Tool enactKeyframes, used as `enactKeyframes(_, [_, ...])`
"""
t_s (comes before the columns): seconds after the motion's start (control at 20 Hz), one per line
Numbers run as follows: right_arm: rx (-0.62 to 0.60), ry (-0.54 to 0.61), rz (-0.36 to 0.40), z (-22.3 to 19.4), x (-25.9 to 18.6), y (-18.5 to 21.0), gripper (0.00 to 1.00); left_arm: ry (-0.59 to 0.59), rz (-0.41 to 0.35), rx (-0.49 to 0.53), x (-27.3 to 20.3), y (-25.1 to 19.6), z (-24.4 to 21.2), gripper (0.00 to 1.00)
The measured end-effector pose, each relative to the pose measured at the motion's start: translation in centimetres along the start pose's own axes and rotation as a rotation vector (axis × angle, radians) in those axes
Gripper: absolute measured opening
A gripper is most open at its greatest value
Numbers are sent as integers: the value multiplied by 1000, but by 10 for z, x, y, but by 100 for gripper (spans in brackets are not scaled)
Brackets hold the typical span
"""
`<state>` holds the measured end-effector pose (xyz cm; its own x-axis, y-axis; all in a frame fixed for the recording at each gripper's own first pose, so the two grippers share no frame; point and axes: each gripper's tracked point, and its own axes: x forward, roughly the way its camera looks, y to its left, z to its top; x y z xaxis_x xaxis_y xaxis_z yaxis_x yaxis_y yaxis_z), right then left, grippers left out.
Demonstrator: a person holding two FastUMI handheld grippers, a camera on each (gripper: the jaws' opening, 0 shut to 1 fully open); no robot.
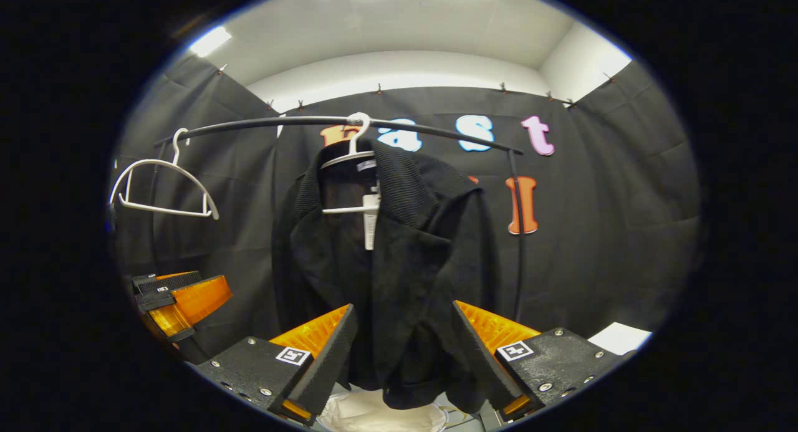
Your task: Grasp the clothes on the hanger with both hands and then place them into the laundry hamper below.
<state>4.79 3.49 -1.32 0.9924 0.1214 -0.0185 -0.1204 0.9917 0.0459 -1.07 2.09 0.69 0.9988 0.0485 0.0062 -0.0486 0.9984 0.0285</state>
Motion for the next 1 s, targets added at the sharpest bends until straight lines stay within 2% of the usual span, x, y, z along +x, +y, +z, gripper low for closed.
enactKeyframes(0.1, [-8,7,7,-2,22,0,93,-6,10,10,-3,5,3,96])
enactKeyframes(0.15, [-12,15,8,-6,32,-1,93,-7,14,12,-3,7,4,92])
enactKeyframes(0.4, [-21,85,-13,-32,82,-3,93,-5,48,14,-11,23,5,92])
enactKeyframes(0.75, [-51,110,-56,-47,115,-4,93,7,81,-2,-20,38,2,92])
enactKeyframes(0.8, [-48,111,-50,-47,117,-1,99,10,82,-4,-19,39,1,92])
enactKeyframes(0.9, [-56,100,-40,-46,118,2,73,13,78,-7,-14,39,-1,92])
enactKeyframes(1.0, [-72,92,-40,-45,115,1,47,16,57,-15,-7,33,-4,100])
